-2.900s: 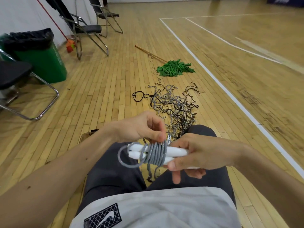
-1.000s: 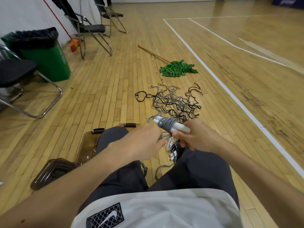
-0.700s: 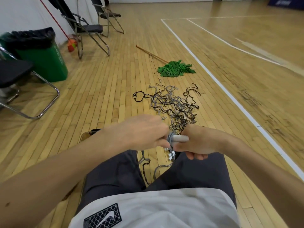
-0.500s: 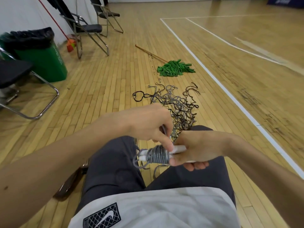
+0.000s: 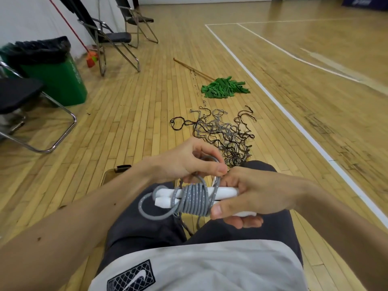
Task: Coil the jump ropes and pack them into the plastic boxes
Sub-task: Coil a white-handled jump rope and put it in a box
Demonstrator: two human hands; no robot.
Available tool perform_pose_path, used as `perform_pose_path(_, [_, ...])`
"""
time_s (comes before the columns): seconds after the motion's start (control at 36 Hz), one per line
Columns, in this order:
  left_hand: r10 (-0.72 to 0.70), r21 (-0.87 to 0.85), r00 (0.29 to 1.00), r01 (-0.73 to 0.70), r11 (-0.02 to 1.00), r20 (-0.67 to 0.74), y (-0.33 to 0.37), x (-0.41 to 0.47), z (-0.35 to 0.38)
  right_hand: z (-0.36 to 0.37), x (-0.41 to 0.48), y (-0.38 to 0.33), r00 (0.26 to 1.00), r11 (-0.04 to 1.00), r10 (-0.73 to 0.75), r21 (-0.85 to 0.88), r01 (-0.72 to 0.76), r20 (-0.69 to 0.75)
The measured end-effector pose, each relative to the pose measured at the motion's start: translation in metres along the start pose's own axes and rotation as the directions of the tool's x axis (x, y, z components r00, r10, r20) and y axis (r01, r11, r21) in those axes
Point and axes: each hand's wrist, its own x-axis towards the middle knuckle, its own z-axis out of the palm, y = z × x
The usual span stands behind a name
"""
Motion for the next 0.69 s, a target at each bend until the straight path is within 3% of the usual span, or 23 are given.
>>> perform_pose_path(0.11, [0.043,-0.019,0.998,-0.044,0.999,-0.05,-0.012,0.008,0.015,0.001,0.001,0.005,0.998,0.997,-0.047,0.059,0.049,-0.03])
perform_pose_path(0.19, [0.003,-0.012,0.982,-0.006,1.0,-0.187,-0.024,0.012,0.021,-0.002,0.001,0.008,0.994,0.994,-0.059,0.089,0.067,-0.088])
perform_pose_path(0.28, [-0.079,-0.113,0.944,0.045,0.993,-0.319,-0.035,0.008,0.023,-0.006,0.0,0.011,0.986,0.989,-0.074,0.116,0.091,-0.149])
perform_pose_path(0.39, [-0.193,-0.118,0.923,0.162,0.98,-0.333,-0.037,-0.002,0.032,-0.009,0.0,0.012,0.973,0.967,-0.088,0.218,0.135,-0.211])
perform_pose_path(0.53, [-0.166,-0.125,0.899,0.126,0.984,-0.405,-0.028,-0.001,0.036,-0.009,0.007,0.013,0.958,0.922,-0.091,0.341,0.184,-0.272])
perform_pose_path(0.69, [-0.072,-0.089,0.918,0.04,0.995,-0.389,-0.038,-0.002,0.034,-0.015,0.008,0.018,0.95,0.885,-0.051,0.427,0.185,-0.307])
